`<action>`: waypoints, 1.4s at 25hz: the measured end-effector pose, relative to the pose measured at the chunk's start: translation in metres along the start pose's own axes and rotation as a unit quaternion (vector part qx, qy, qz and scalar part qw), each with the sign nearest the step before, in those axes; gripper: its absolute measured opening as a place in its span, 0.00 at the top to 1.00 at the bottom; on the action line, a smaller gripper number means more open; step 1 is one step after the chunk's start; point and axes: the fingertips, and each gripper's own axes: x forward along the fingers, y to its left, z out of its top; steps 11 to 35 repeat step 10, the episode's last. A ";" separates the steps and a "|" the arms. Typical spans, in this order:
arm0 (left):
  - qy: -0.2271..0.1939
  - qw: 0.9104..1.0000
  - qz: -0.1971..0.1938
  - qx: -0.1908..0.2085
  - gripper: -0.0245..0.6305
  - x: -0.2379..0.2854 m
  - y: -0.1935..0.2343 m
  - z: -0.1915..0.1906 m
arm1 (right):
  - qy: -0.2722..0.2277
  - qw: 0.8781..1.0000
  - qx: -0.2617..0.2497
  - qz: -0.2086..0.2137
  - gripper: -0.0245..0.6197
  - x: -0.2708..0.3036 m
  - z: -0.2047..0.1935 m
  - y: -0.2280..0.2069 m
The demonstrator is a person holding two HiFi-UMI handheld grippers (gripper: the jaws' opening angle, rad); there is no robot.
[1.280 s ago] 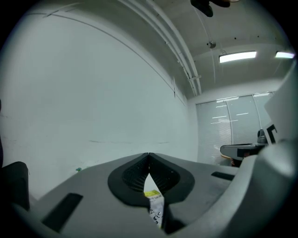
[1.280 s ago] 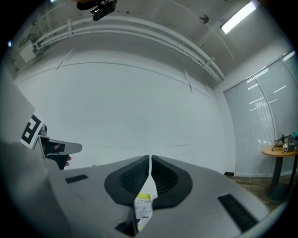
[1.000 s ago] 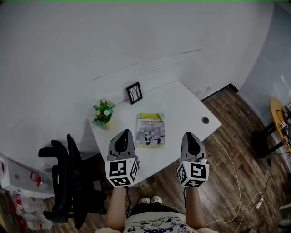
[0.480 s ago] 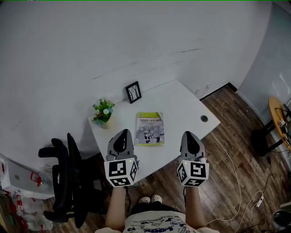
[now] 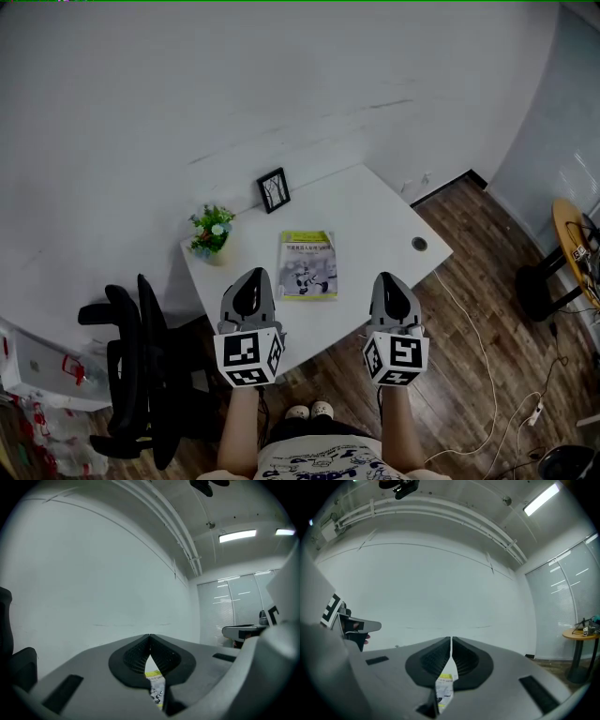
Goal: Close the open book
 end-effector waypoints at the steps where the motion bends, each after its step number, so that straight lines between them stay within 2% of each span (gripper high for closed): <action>1: 0.000 1.000 0.000 0.000 0.93 0.000 0.000 0.000 | 0.000 1.000 0.000 -0.001 0.91 0.000 0.000 0.000; 35: 0.001 1.000 -0.002 0.011 0.93 -0.001 -0.001 -0.002 | 0.004 1.000 -0.004 -0.006 0.91 -0.003 -0.004 -0.002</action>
